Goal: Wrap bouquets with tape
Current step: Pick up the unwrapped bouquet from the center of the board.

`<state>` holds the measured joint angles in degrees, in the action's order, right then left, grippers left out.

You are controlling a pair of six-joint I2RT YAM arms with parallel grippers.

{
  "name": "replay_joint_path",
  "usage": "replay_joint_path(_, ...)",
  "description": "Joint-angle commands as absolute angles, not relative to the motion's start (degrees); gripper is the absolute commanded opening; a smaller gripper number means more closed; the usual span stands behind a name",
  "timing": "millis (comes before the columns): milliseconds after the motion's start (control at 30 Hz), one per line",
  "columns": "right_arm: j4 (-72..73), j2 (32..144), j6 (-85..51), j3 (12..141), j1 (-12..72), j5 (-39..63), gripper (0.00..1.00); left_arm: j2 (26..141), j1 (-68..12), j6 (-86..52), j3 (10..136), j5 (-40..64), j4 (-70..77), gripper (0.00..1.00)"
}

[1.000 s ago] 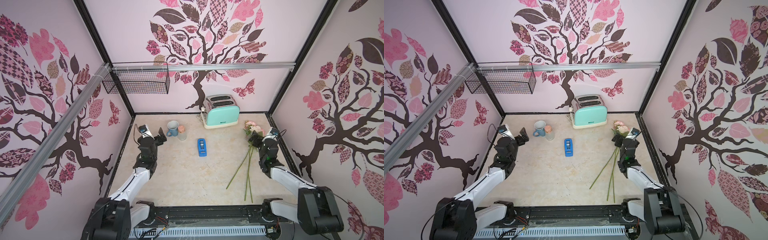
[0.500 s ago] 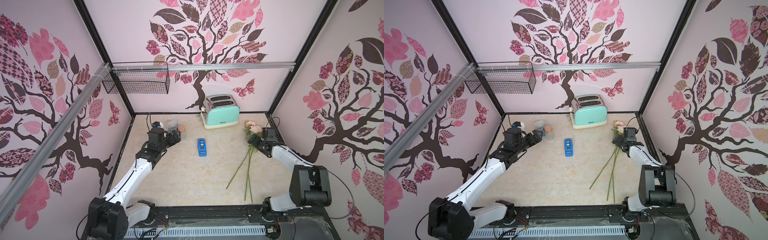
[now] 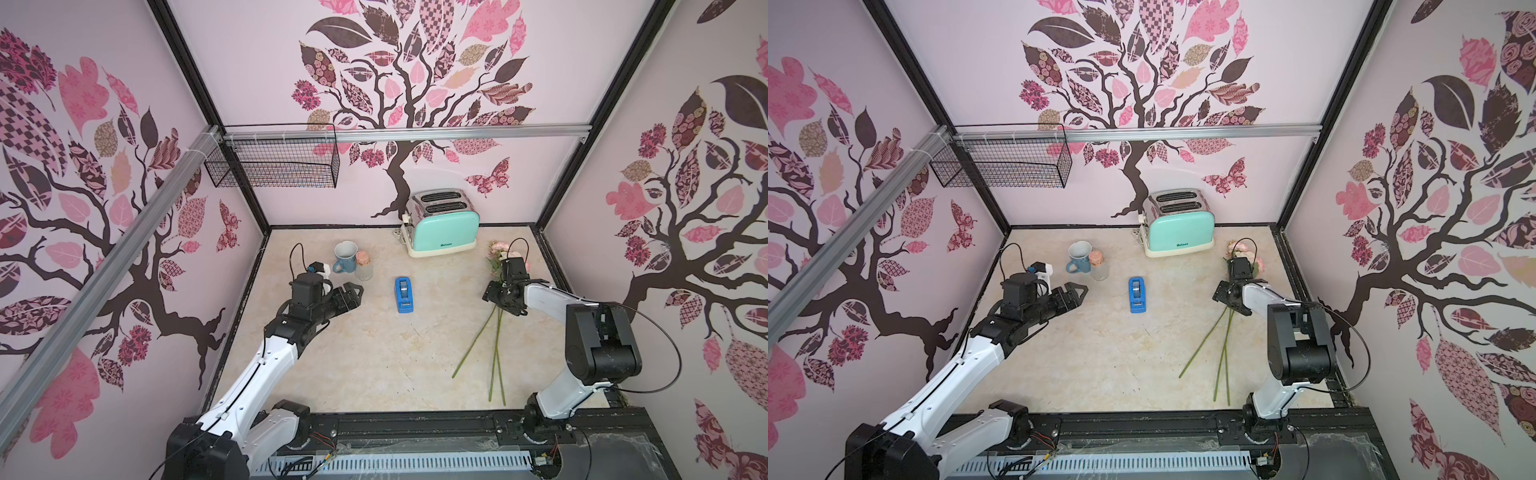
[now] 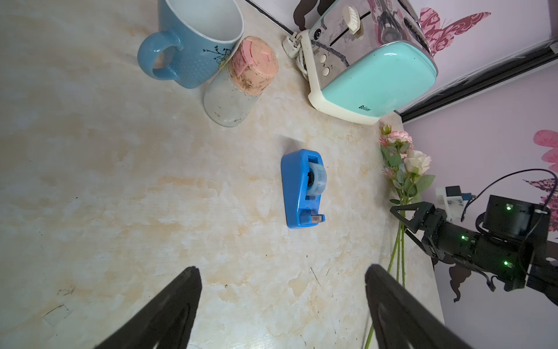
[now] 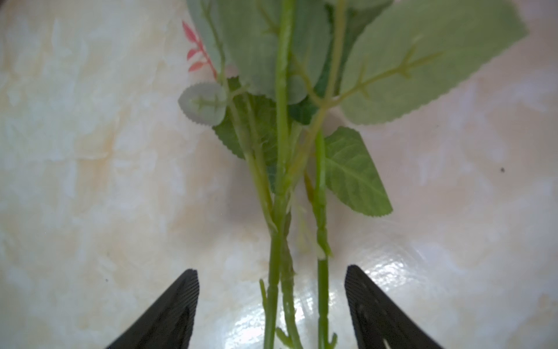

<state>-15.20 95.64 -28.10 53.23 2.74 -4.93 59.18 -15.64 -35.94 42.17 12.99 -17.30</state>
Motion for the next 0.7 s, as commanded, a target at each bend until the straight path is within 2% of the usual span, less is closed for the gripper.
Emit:
replay_joint_path(0, -15.56, 97.37, -27.81, 54.41, 2.94, -5.96, 0.64, 58.62, -15.56, -34.42, 40.92, 13.21, -17.18, 0.88)
replay_joint_path(100, -15.70, 97.64, -27.59, 54.49, 3.05, -6.83, 0.57, 58.58, -15.56, -34.17, 41.18, 13.10, -17.66, 0.88)
replay_joint_path(233, -15.73, 98.71, -27.33, 54.59, 3.08, -7.41, 0.53, 58.12, -15.56, -33.99, 41.29, 12.61, -18.01, 0.88)
replay_joint_path(333, -15.55, 99.72, -27.16, 54.65, 3.12, -6.83, 0.46, 57.59, -15.60, -33.41, 41.53, 12.73, -18.29, 0.88)
replay_joint_path(433, -14.78, 100.10, -26.75, 54.54, 3.16, -6.45, 0.36, 56.91, -15.56, -33.08, 41.53, 12.98, -18.30, 0.87)
replay_joint_path(533, -14.82, 100.33, -26.87, 54.61, 3.17, -6.33, 0.22, 56.84, -15.60, -33.05, 41.81, 13.77, -18.02, 0.87)
replay_joint_path(667, -12.24, 98.35, -27.76, 53.15, 3.16, -4.70, 0.10, 56.21, -15.56, -32.64, 42.59, 13.45, -18.82, 0.87)
